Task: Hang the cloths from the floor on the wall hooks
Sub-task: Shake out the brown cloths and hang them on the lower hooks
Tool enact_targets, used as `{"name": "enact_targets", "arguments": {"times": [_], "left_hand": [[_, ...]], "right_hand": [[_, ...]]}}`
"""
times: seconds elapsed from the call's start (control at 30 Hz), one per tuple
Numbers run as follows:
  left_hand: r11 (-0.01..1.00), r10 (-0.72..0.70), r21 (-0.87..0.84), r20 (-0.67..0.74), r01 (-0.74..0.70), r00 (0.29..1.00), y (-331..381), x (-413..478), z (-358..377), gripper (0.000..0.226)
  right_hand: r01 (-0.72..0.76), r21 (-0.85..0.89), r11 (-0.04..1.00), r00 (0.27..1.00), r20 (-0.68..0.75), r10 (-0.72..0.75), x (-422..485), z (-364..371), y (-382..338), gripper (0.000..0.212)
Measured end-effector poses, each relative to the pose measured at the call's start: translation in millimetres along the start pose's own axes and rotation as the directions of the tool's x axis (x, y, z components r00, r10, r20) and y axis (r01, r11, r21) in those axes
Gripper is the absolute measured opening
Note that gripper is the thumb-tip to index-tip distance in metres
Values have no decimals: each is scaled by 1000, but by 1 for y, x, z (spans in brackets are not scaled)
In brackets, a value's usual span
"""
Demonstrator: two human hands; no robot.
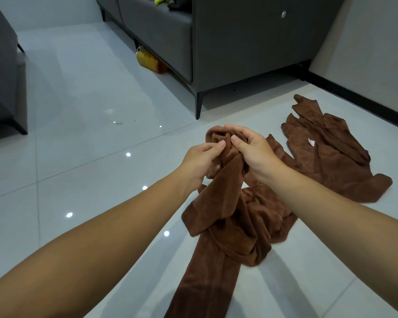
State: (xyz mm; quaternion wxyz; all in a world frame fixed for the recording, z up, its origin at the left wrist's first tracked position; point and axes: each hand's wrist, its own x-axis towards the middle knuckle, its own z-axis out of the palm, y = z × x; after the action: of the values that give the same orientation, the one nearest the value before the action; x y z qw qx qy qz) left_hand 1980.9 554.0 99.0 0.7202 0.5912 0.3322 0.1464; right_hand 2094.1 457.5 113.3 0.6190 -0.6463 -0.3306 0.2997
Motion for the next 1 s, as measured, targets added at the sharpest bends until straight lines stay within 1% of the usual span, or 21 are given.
{"name": "enact_targets", "arguments": {"times": [0.07,0.13,0.2,0.3,0.4,0.53,0.6,0.67,0.73,0.8,0.87,0.93,1.0], "left_hand": [[1000,-15,-25,-50,14,999,-1,-1,0,17],[999,-35,-24,-56,34,998,-1,-3,0,13],[997,-71,-34,-53,69,996,2,-4,-2,13],[995,-89,-54,-65,86,994,6,-4,-5,15],[998,-65,-30,-119,62,991,8,-1,-8,16],[999,-44,0,-190,45,981,13,-1,-14,14],[999,-29,21,-184,33,982,16,-3,-16,13],[999,-4,31,-147,8,989,21,-5,-15,14],[999,23,32,-104,-19,994,25,-8,-12,18],[996,63,59,-63,-60,996,28,-12,-8,19],[995,93,47,-51,-90,994,27,-15,-6,17],[996,80,45,-94,-76,992,23,-14,-7,14],[992,25,125,-172,-4,985,19,-11,-11,9]], "right_hand": [[-16,-52,998,1000,21,17,0,-3,3,30],[-18,-105,994,999,42,22,0,-5,4,30],[7,-186,983,998,57,3,-1,-7,4,30],[68,-402,913,994,107,-27,-1,-10,-1,30],[102,-486,868,990,131,-42,0,-11,-2,32],[85,-484,871,990,138,-19,-3,-14,-6,34],[69,-466,882,984,179,18,-4,-15,-8,40],[76,-489,869,978,206,30,-4,-12,-8,45],[111,-495,862,981,191,-16,-3,-6,-4,42],[143,-472,870,986,145,-83,-2,-2,-3,33],[161,-447,880,986,115,-122,-2,-1,-6,26],[162,-403,901,986,95,-135,-4,-1,-11,25],[147,-318,937,989,66,-133,-6,-3,-15,24]]}}
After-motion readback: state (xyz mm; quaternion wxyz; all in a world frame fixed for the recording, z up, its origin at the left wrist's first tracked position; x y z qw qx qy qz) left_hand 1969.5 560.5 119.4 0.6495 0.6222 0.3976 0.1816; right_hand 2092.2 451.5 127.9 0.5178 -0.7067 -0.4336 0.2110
